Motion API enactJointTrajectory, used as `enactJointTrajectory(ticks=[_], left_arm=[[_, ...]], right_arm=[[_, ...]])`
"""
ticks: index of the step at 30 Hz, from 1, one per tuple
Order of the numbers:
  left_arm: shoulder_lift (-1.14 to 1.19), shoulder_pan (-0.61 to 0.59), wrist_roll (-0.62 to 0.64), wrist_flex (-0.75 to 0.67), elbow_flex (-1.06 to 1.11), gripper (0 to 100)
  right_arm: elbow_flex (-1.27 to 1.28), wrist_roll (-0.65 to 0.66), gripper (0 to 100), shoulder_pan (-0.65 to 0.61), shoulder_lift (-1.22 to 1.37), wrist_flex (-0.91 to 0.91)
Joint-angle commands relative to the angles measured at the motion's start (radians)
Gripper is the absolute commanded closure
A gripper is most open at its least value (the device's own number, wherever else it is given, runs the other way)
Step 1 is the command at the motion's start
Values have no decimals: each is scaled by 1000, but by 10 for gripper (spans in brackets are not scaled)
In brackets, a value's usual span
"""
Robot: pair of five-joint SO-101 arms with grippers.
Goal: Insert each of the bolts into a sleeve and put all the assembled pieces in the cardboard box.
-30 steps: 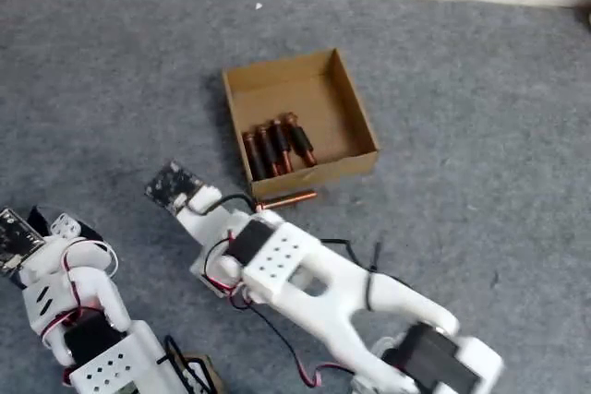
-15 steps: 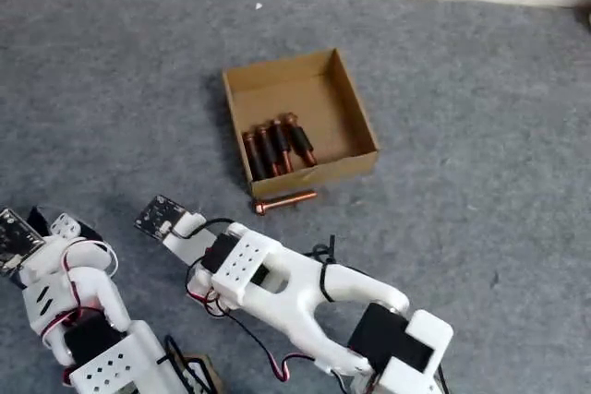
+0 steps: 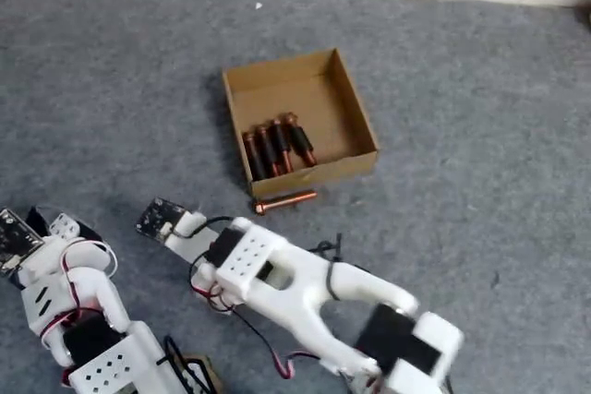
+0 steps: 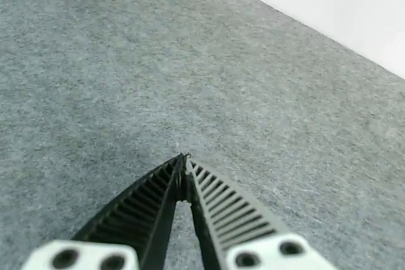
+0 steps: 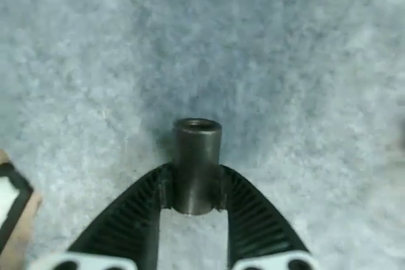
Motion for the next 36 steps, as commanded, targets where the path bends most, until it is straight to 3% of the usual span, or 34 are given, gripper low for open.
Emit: enactJointTrajectory(ticks=[1, 11, 17, 26, 32, 36], left_arm=[[-10, 70, -11, -21, 10, 993], [-7, 323, -11, 5, 8, 994], [-7, 552, -11, 166, -30, 994], [-4, 812, 8, 364, -156, 994], [-4, 929, 64, 364, -179, 994], [-2, 1026, 66, 321, -179, 994]], right_arm=[[-24, 11, 993, 99, -254, 54], [176, 0, 994, 446, -791, 104], [463, -140, 994, 662, -1010, -70], [765, -236, 994, 880, -1095, -387], [780, -238, 994, 998, -1095, -466], [780, -308, 994, 1058, -1095, -469]])
